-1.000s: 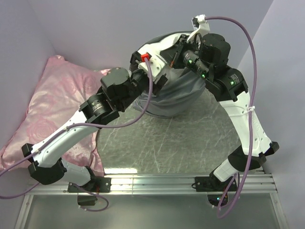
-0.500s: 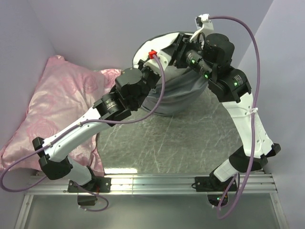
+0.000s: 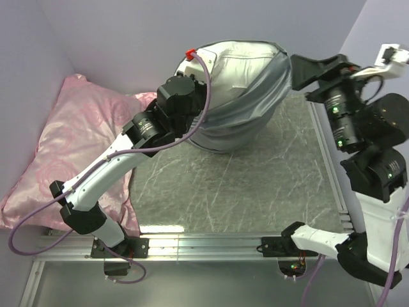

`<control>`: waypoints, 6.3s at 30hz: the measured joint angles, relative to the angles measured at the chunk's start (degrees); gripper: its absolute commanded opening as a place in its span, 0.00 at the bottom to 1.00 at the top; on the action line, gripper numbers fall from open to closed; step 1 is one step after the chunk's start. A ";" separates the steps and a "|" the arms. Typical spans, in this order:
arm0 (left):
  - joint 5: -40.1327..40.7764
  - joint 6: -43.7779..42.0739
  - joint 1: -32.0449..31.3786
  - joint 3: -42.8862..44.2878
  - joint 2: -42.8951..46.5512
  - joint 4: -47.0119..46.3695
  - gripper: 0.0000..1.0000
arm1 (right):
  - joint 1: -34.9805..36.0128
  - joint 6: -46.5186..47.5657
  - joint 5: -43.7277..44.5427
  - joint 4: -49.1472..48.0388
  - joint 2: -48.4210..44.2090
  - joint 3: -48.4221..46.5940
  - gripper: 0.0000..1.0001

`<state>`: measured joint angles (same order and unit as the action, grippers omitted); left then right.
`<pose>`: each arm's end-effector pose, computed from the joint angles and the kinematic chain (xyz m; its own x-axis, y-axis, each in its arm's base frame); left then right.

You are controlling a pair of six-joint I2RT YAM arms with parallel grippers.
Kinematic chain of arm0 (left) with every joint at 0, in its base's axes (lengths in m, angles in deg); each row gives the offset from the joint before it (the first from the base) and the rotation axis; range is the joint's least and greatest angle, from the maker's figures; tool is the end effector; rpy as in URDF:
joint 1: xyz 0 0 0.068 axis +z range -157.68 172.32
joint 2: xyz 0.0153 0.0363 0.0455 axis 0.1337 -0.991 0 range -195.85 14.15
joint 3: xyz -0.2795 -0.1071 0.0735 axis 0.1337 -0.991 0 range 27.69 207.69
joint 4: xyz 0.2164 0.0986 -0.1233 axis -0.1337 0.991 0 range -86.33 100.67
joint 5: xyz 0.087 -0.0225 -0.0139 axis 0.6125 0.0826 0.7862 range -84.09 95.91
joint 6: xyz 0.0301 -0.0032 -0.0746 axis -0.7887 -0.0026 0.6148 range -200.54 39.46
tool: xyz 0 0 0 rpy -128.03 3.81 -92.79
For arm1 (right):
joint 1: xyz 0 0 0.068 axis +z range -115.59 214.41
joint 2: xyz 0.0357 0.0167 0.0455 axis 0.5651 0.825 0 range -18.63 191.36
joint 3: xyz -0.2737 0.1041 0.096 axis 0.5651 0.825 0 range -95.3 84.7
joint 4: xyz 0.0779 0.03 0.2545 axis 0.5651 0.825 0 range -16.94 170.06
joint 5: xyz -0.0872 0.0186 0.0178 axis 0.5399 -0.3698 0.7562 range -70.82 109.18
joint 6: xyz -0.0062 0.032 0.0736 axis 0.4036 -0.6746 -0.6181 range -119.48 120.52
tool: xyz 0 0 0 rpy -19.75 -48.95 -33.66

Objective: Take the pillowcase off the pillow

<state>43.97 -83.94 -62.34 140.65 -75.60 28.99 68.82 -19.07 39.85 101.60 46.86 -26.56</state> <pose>0.2405 -0.2650 0.5636 -0.0044 0.0868 -0.9962 0.2866 0.9545 0.0819 0.1467 0.0707 0.6503 0.1461 0.4804 -0.8648 -0.3181 0.8506 0.4188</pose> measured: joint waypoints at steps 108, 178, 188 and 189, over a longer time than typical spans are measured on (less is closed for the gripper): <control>-27.65 45.46 8.33 -25.66 -0.04 -21.42 0.00 | -37.70 -17.00 -28.24 5.84 11.39 13.51 0.83; -12.39 42.91 -15.56 -43.04 -1.75 -32.96 0.31 | -22.95 -35.10 -23.82 -12.48 -22.56 67.95 0.00; -16.55 48.04 -4.61 -37.07 13.31 -21.53 0.81 | -22.93 -26.67 -22.82 -5.31 -19.04 54.90 0.00; -16.85 48.81 -0.48 -37.88 15.06 -21.33 0.82 | -22.95 -26.18 -22.53 -4.70 -18.62 54.03 0.00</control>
<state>27.12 -35.14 -62.82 102.78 -60.54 7.65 45.87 -45.26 17.31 96.90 28.24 27.47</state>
